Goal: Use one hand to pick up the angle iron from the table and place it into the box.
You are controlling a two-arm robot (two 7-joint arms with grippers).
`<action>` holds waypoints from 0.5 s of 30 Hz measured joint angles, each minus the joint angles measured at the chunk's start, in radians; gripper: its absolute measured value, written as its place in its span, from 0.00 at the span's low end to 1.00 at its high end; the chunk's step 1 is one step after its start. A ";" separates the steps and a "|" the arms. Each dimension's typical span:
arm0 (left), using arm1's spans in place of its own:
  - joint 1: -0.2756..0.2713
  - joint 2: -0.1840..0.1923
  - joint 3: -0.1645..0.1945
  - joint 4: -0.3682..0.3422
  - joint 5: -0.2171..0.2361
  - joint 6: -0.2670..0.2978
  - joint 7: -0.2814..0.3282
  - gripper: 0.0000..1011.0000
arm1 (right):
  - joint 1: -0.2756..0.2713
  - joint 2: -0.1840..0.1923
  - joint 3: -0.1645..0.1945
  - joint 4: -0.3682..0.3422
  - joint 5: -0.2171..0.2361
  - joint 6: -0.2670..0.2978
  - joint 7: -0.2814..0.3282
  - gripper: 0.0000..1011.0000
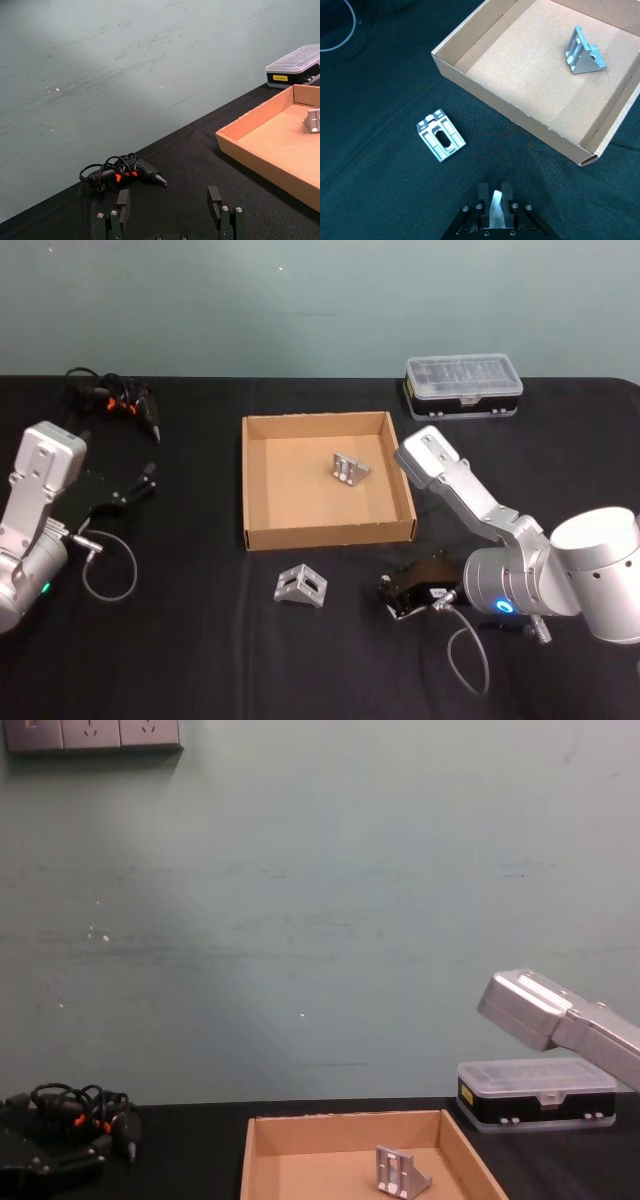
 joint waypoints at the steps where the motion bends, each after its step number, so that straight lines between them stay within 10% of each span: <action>1: 0.000 0.000 0.000 0.000 0.000 0.000 0.000 1.00 | 0.000 0.000 0.000 0.000 0.000 0.000 0.000 0.15; 15: 0.000 0.000 0.000 0.000 0.000 0.000 0.000 1.00 | 0.004 -0.001 0.005 -0.007 0.002 -0.025 0.000 0.13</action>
